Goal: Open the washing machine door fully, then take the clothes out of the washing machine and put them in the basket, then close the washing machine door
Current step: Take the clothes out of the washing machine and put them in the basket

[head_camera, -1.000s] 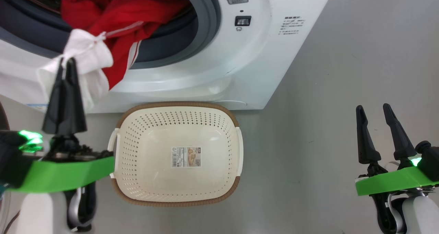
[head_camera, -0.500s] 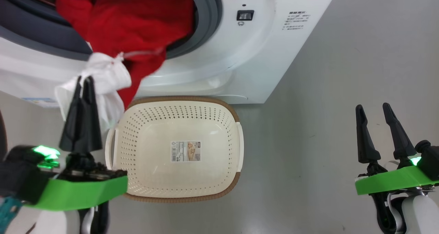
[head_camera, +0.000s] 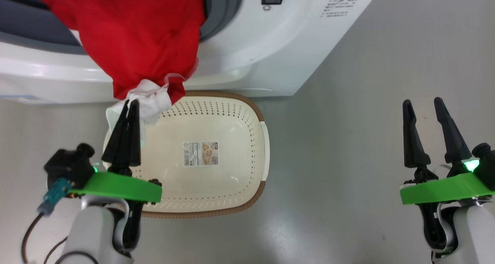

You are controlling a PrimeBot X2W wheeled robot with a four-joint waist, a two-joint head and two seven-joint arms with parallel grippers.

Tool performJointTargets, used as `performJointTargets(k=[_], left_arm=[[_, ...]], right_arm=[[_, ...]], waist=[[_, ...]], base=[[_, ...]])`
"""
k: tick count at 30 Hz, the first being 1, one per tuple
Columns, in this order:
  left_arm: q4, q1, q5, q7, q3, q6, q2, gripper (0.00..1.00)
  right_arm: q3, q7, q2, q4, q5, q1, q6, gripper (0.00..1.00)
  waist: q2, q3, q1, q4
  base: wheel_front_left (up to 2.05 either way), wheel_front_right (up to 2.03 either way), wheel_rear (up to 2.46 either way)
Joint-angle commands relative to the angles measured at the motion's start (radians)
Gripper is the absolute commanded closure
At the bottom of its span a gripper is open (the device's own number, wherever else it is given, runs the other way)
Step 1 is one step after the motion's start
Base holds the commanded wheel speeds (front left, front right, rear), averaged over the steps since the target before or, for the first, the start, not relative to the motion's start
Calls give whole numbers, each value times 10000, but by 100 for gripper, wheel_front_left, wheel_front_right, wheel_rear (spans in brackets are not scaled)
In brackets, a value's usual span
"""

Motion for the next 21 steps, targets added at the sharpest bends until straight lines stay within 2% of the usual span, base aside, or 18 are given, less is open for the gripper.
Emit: performJointTargets(k=[1,6,10,17,18,20,21], left_arm=[[266,-275,146,-51,231,-57,168,100],[1579,-1158,389,-51,66,-63,168,96],[2126,-1597,506,-51,12,-64,168,93],[3421,-2502,804,-51,-64,-66,168,77],[3661,-2704,843,-51,-39,-66,168,58],[3824,-2848,884,-51,-1,-66,170,51],[3888,-2890,901,-51,9,-66,173,36]], right_arm=[[198,-65,-18,-271,-17,-137,48,0],[142,-65,35,-327,8,-396,48,0],[120,-65,65,-352,14,-496,48,0],[120,-65,117,-377,9,-631,48,0],[134,-65,126,-368,10,-666,48,0],[151,-65,133,-344,7,-686,48,0],[159,-65,136,-330,7,-692,48,0]], waist=[[0,403,0,-158],[0,858,0,-312],[0,1045,0,-393],[0,1301,0,-506],[0,1325,0,-529],[0,1323,0,-561],[0,1314,0,-574]], base=[[0,0,0],[0,0,0],[0,0,0],[0,0,0],[0,0,0],[0,0,0],[0,0,0]])
